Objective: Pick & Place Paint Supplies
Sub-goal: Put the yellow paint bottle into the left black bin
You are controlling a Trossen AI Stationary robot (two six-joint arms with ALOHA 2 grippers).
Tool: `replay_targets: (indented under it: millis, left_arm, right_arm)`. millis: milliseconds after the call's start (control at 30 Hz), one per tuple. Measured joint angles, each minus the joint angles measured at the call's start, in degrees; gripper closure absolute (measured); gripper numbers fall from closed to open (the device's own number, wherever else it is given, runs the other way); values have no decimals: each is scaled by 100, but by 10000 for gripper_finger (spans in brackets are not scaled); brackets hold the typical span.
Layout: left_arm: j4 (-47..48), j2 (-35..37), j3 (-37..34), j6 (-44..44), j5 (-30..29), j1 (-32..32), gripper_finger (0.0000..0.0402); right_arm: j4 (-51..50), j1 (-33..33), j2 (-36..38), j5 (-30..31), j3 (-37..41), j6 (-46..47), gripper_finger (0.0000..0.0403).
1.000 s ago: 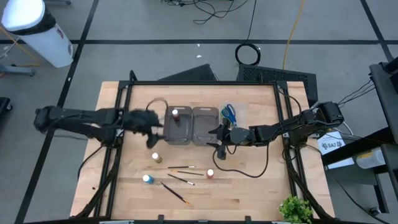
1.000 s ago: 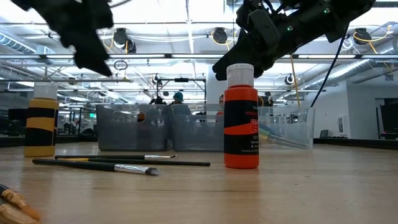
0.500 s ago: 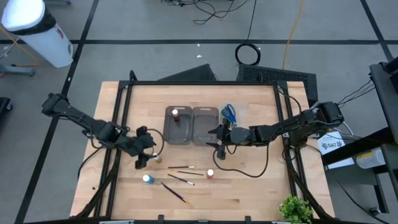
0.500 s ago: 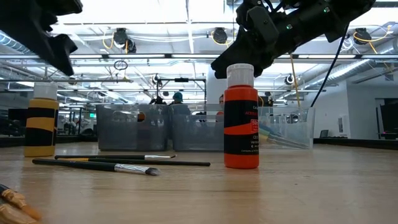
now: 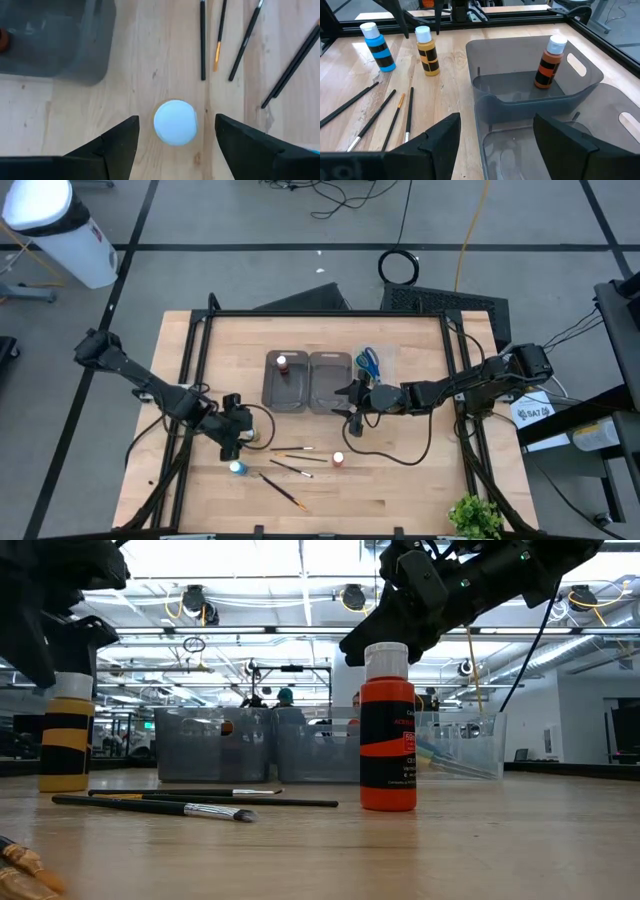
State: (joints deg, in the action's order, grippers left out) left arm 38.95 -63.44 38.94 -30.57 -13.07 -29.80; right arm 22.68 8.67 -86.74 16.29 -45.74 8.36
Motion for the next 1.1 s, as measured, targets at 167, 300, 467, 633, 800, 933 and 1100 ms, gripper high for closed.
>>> replay_targets:
  millis: [167,300,467,633,800,933,1100]
  left_arm:
    - [-12,-140,0,7,-4,2,156]
    - [-25,-145,0,12,-6,2,179]
    - [-205,-145,0,27,-7,2,213]
    - [-265,-145,0,29,-6,2,239]
    - [-245,-145,0,29,-4,2,256]
    - [-233,-145,0,35,-46,2,263]
    - [-248,-147,0,-20,-240,7,270]
  right_arm:
    - [19,0,1,2,0,42,165]
    - [22,0,0,3,0,59,165]
    - [22,0,0,4,0,59,165]
    - [22,0,0,4,0,59,165]
    - [22,0,1,3,0,59,165]
    - [22,0,0,4,0,59,165]
    - [22,0,0,4,0,59,165]
